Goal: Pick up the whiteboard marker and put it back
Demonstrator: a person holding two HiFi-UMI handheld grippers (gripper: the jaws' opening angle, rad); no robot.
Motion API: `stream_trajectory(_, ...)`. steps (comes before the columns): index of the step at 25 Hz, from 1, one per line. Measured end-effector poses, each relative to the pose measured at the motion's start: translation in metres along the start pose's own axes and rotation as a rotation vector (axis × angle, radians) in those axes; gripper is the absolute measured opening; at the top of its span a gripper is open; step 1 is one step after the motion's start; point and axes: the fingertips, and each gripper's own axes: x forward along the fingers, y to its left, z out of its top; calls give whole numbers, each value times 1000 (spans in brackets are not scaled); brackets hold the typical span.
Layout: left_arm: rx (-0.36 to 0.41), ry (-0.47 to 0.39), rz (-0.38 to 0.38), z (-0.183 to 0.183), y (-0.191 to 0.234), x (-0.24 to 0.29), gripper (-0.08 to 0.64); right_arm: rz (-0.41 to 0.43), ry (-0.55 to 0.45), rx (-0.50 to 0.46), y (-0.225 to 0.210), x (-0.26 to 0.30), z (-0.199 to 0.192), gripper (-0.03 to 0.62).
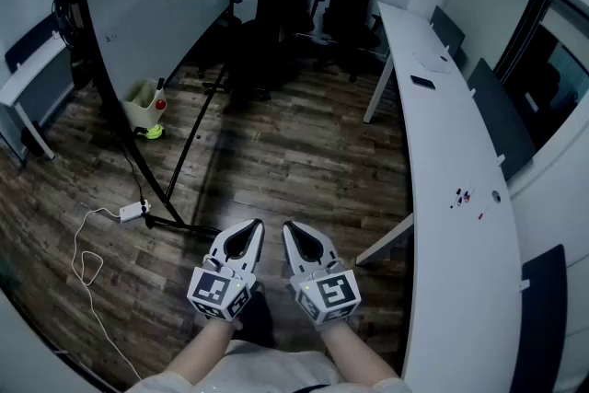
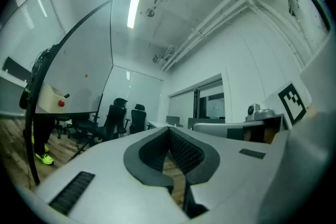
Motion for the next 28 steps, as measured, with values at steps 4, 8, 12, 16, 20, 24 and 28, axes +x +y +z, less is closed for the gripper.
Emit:
stream_trajectory(4,11,-30,25,16,47,40,15,40,9,-13,-21,60,4,18)
stream_trajectory(8,-8,-22,48,18,100,75,15,85,20,-38,-32,123,9,18)
stream_trajectory(12,7,-24,59,26,148,105,15,121,20,-37,-42,185,15,18)
stream_trajectory(16,-3,-32,85,27,201,129,15,133,14,-29,-49,240,13,18)
stream_trajectory(20,1,-42,110,31,238,144,15,157,5,-37,-51,279,17,18)
stream_trajectory(24,-3,-44,145,33,266,150,15,234,-5,-48,-38,308,19,18)
stream_trajectory(28,-6,-42,199,42,289,153,15,279,4,-34,-35,334,24,18)
